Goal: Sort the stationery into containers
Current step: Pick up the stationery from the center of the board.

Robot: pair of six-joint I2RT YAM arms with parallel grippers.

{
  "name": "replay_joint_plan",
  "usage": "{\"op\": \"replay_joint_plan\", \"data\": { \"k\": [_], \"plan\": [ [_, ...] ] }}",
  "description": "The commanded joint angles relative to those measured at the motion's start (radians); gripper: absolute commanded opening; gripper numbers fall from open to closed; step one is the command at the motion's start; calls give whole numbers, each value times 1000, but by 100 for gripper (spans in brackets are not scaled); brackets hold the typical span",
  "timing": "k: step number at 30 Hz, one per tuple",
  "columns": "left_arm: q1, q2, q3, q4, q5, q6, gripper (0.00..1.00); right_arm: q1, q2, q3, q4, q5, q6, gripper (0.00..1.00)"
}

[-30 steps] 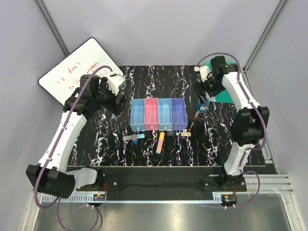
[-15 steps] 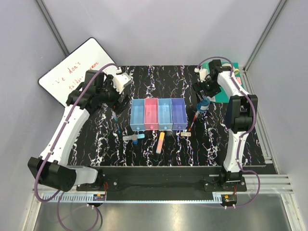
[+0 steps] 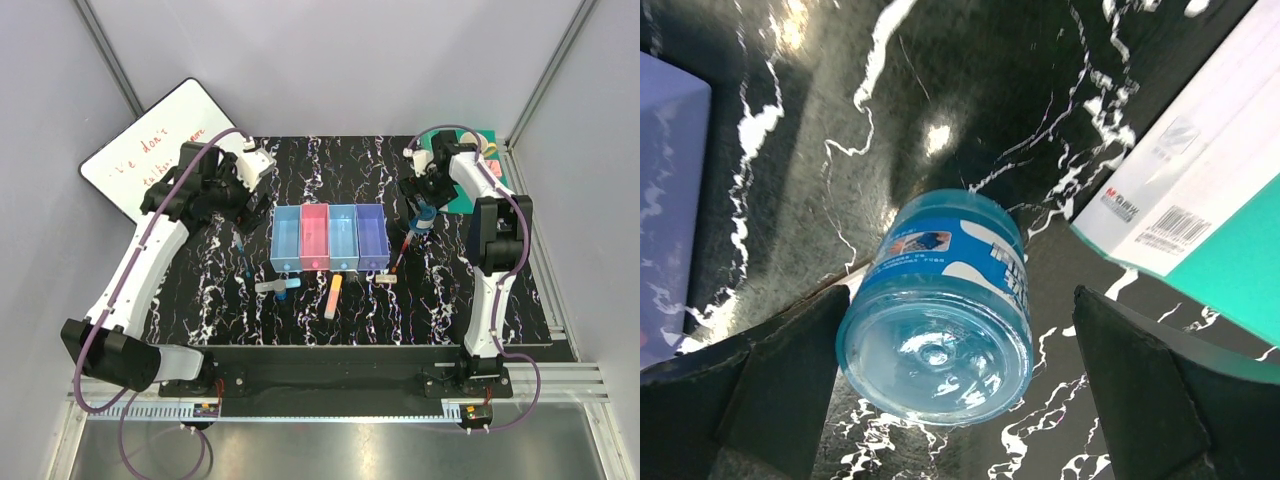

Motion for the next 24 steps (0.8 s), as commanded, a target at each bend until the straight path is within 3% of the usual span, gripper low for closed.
{"op": "replay_joint_plan", "data": {
  "k": [1,6,12,24],
  "plan": [
    [-5,3,45,14,-11,11,99,0,-63,-25,15,27,7,100],
    [-7,4,40,14,-1,11,99,0,-106,-48,15,53,-3,99],
    [-11,9,45,14,6,3,99,0,-111,-59,16,70,6,89],
    [-13,4,37,14,3,4,99,37,-114,-129,55,109,-2,84]
  ]
}}
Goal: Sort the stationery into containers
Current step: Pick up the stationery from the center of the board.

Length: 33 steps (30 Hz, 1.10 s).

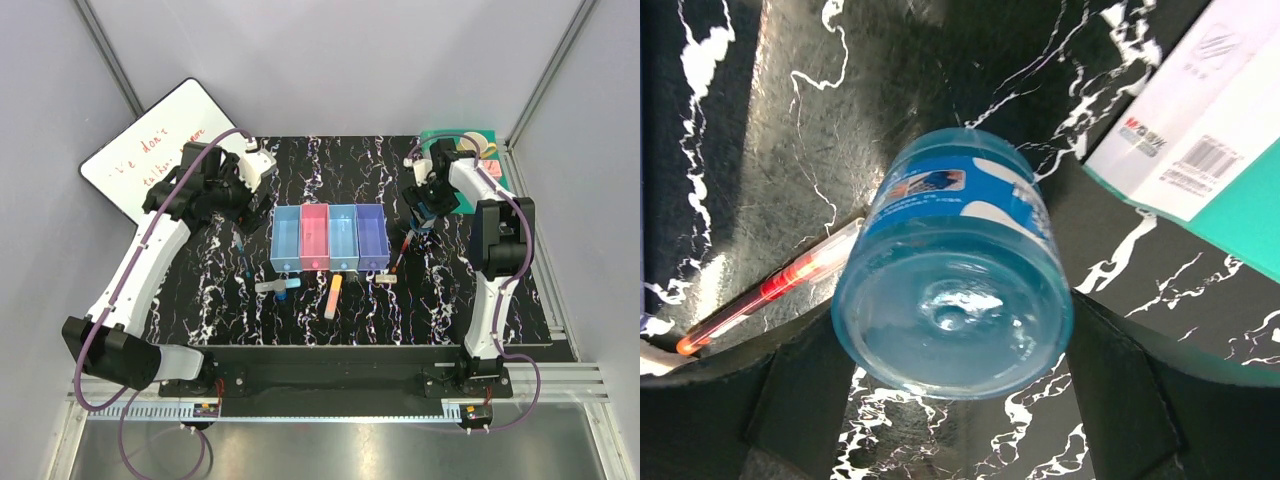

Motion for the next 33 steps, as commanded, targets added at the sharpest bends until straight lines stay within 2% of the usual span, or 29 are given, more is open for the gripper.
{"op": "replay_joint_plan", "data": {
  "k": [1,17,33],
  "plan": [
    [-4,-4,37,16,7,6,99,35,-51,-7,39,36,-5,84],
    [-6,-5,36,16,0,9,99,68,-27,15,68,75,-16,83],
    [-15,2,42,14,-1,3,99,73,16,85,74,78,-10,88]
  ]
}}
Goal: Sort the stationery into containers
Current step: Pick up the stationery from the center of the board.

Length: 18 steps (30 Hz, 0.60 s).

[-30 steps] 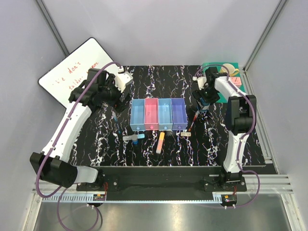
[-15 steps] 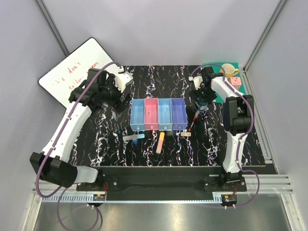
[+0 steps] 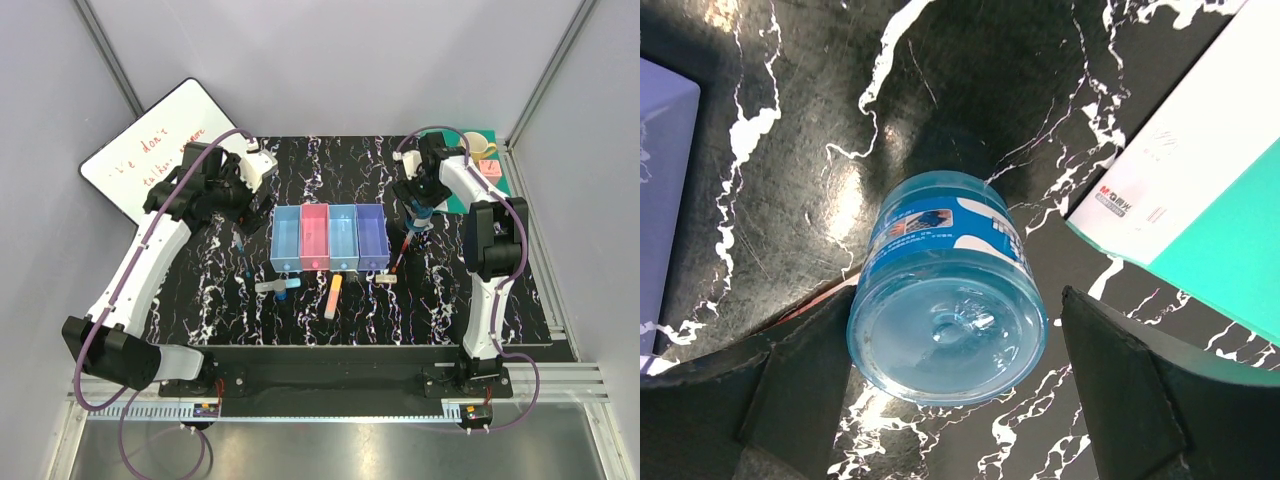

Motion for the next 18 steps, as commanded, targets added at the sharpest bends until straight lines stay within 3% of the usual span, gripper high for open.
{"op": "replay_joint_plan", "data": {
  "k": [1,11,14,15,17,18],
  "plan": [
    [-7,1,43,16,-1,3,99,11,15,49,21,9,-3,88],
    [-10,2,48,16,-10,12,99,25,28,35,27,-6,12,84],
    [-10,2,52,14,-13,14,99,29,33,35,30,-6,12,75],
    [-10,2,53,14,-11,12,99,29,33,34,30,-6,12,63],
    [-10,4,54,14,-11,11,99,29,30,28,30,-2,12,51],
    [-10,2,51,16,-11,9,99,29,27,25,30,-2,11,38]
  ]
}}
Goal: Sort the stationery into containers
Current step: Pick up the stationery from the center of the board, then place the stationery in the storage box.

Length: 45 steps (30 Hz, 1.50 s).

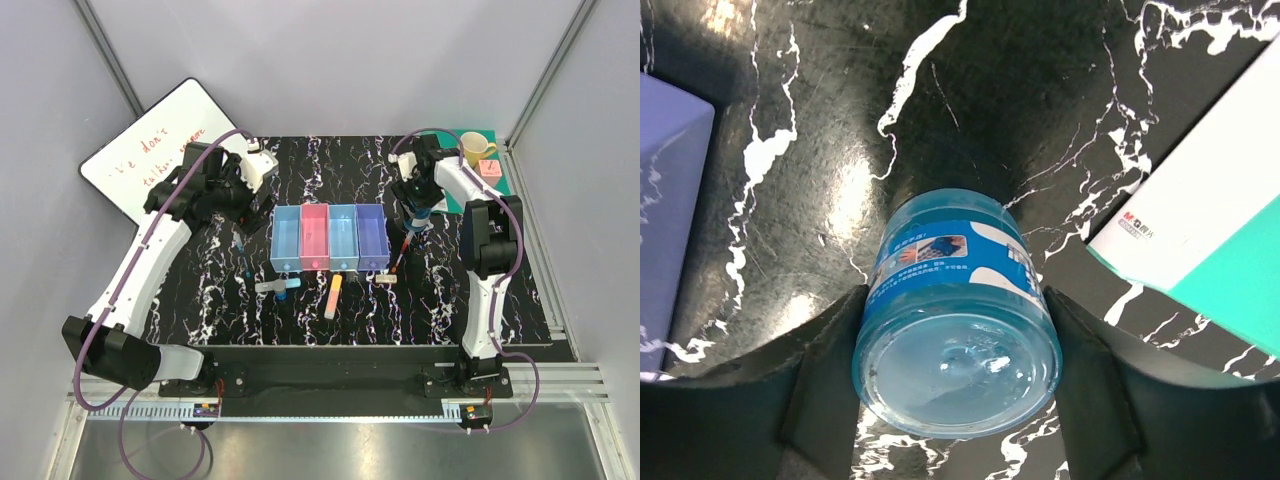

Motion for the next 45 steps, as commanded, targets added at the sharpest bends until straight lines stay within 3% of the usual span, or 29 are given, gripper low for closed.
{"op": "replay_joint_plan", "data": {
  "k": [1,9,15,23,30,34,42,44,45],
  "plan": [
    [-5,4,52,14,-11,9,99,12,-9,4,19,7,-1,32],
    [-5,7,48,16,-5,6,99,12,-67,-20,28,26,-15,1],
    [-5,8,44,16,2,-14,99,9,-124,7,25,12,-9,0],
    [-5,47,70,32,61,-102,99,-14,-259,46,14,-117,69,0],
    [-5,128,155,80,266,-223,99,-27,-369,108,-13,-257,164,0],
    [-5,191,241,123,407,-313,99,-43,-420,167,-22,-448,259,0],
    [-51,304,339,436,752,-675,99,-53,-452,228,25,-812,486,0],
    [-60,304,302,644,795,-769,99,-51,-468,214,63,-867,509,0],
    [-68,307,292,727,824,-886,99,-53,-472,192,112,-876,531,0]
  ]
}}
